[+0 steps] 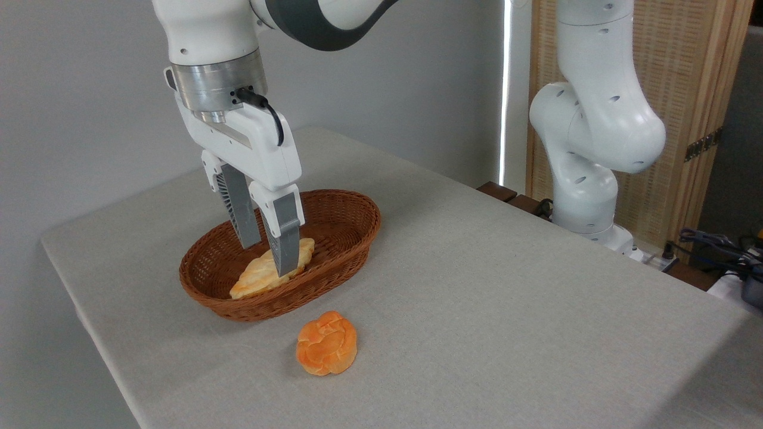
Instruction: Put bread into the basket
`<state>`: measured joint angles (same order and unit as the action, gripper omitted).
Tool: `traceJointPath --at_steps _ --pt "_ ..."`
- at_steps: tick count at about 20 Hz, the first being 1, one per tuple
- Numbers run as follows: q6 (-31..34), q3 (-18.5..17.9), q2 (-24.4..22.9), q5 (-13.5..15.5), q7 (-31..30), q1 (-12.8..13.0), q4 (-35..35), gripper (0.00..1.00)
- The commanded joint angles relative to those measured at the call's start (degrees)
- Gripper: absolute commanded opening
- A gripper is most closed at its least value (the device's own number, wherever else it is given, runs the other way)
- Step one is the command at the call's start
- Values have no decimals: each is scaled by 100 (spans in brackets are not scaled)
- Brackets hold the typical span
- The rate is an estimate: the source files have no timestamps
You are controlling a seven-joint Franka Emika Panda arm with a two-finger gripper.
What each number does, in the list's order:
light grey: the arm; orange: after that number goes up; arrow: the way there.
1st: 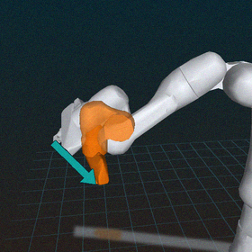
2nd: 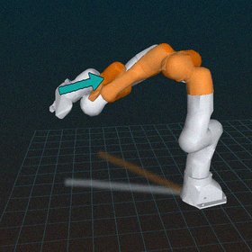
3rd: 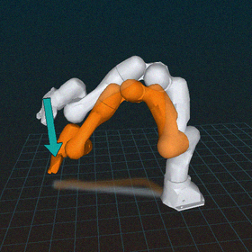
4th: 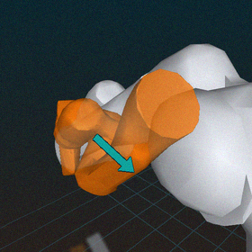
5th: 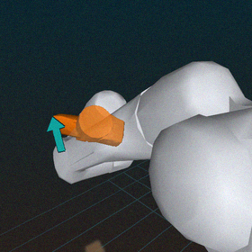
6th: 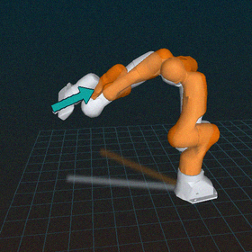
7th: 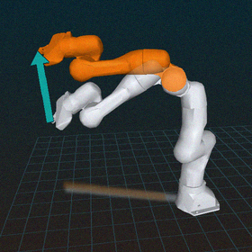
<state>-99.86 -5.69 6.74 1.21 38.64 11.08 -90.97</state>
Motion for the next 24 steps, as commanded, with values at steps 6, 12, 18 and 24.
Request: traceJointPath --at_steps 6,12,18,24 --pt "309 -143 -85 117 -32 -1 114 100" --pt "309 -143 -85 117 -32 -1 106 100" --pt "309 -143 -85 117 -32 -1 114 100" --pt "309 -143 -94 117 -32 -1 106 100"
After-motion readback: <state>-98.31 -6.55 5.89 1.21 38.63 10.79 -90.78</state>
